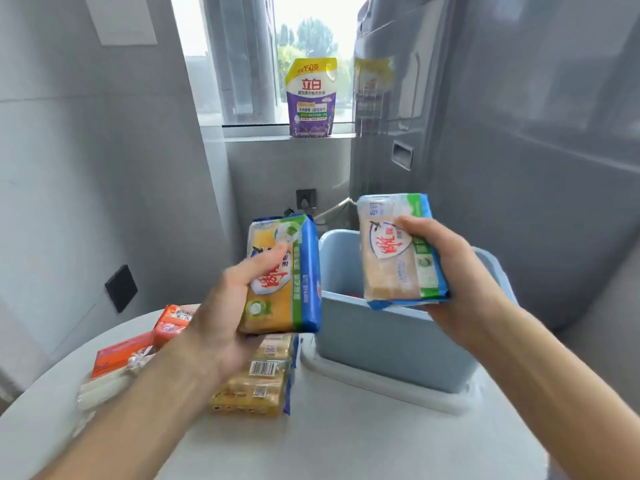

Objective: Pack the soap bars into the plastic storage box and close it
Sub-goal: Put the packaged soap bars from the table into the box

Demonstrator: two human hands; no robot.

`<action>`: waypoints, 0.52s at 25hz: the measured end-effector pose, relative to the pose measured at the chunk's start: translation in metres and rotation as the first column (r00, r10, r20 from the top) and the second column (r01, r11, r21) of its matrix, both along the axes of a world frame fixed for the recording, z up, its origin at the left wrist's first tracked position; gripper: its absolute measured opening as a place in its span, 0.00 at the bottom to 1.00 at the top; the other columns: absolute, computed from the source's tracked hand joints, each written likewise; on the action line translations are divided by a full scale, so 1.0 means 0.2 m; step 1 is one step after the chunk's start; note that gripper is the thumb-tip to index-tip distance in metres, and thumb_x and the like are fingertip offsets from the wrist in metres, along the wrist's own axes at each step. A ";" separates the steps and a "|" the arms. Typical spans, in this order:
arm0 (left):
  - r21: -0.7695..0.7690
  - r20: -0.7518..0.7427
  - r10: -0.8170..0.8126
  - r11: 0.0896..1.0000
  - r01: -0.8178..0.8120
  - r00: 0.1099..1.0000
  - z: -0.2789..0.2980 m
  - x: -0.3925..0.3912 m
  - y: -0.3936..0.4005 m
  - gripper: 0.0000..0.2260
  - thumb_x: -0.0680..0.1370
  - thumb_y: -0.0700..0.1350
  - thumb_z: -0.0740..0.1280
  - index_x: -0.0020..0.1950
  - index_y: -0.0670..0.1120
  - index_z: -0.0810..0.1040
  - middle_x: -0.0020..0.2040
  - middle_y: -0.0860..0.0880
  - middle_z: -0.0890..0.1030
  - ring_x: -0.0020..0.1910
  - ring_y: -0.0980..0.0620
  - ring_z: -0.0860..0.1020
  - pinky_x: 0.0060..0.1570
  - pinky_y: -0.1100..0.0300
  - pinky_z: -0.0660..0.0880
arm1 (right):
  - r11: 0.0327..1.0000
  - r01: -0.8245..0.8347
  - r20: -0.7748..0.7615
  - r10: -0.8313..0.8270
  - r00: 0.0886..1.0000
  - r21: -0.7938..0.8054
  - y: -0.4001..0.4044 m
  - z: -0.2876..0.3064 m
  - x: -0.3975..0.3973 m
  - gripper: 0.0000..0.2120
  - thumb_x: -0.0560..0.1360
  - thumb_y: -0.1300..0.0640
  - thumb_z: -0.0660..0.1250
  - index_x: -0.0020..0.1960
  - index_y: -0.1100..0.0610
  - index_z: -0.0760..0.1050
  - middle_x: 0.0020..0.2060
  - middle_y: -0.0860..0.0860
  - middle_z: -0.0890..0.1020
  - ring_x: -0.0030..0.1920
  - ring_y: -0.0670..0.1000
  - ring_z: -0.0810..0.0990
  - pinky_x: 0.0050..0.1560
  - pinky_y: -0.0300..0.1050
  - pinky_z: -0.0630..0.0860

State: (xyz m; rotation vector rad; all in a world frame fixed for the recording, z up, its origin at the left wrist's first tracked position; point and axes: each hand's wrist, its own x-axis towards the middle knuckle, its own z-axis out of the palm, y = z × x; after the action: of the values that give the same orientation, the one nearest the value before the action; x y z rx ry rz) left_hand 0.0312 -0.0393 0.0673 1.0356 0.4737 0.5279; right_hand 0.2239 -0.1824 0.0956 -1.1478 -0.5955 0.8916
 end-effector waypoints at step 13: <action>0.568 -0.821 0.336 0.570 0.593 0.462 -0.12 0.89 0.20 0.29 0.76 0.47 0.69 0.70 0.40 0.60 0.52 0.44 0.77 0.47 0.45 0.77 0.43 0.53 0.76 | 0.573 0.246 0.514 0.368 0.774 -0.781 0.34 -0.34 0.59 0.12 0.73 0.55 0.75 0.48 0.59 0.73 0.39 0.55 0.79 0.30 0.51 0.75 0.23 0.34 0.69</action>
State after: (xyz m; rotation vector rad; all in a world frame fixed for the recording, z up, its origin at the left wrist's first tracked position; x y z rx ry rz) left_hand 0.2092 -0.0002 0.0439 2.3254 1.1255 -0.1071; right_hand 0.3411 -0.1149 0.0280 -2.3938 -0.7962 0.8408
